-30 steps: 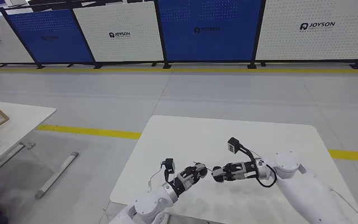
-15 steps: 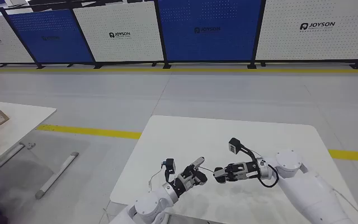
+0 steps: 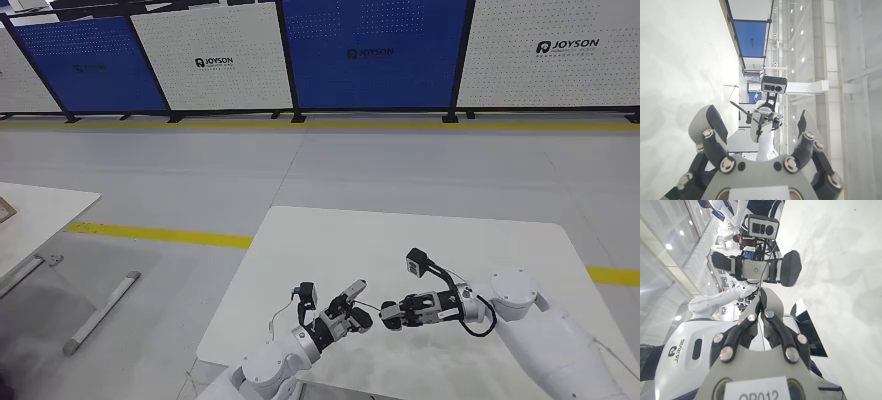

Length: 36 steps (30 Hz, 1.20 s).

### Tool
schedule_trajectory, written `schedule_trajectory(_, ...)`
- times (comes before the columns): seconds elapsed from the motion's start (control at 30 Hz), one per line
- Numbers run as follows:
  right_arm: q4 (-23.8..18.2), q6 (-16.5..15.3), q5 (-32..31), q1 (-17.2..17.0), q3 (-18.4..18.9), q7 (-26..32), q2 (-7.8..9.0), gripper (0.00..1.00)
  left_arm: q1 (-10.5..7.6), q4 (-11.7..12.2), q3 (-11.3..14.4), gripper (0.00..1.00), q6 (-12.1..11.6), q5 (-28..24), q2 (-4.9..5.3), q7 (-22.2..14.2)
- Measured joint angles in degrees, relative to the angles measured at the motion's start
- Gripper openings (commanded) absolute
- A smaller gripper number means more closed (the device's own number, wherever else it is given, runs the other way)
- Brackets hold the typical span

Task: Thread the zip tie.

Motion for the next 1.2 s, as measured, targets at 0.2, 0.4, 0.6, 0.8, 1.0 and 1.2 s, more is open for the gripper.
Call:
schedule_trajectory(0.2,0.0,-0.01,0.01,0.0,0.0,0.0,0.0,0.0,0.69,-0.06,-0.02,1.0,-2.6,2.26,0.02,0.46)
schedule_trajectory(0.4,0.0,-0.01,0.01,0.0,0.0,0.0,0.0,0.0,2.01,-0.99,-0.66,0.33,-3.4,3.0,0.23,-0.13)
schedule_trajectory(0.6,0.0,-0.01,0.01,0.0,0.0,0.0,0.0,0.0,2.46,-1.28,-1.05,0.18,-3.84,3.0,0.33,-0.91)
schedule_trajectory(0.8,0.0,-0.01,0.01,0.0,0.0,0.0,0.0,0.0,2.7,-1.43,-1.12,0.05,-3.83,3.07,0.36,-1.35)
schedule_trajectory(1.0,0.0,-0.01,0.01,0.0,0.0,0.0,0.0,0.0,3.3,-1.93,-1.55,0.08,-4.55,3.48,0.5,-2.12)
schedule_trajectory(1.2,0.0,-0.01,0.01,0.0,0.0,0.0,0.0,0.0,4.13,-2.53,-1.81,0.22,-5.11,4.38,0.67,-2.9)
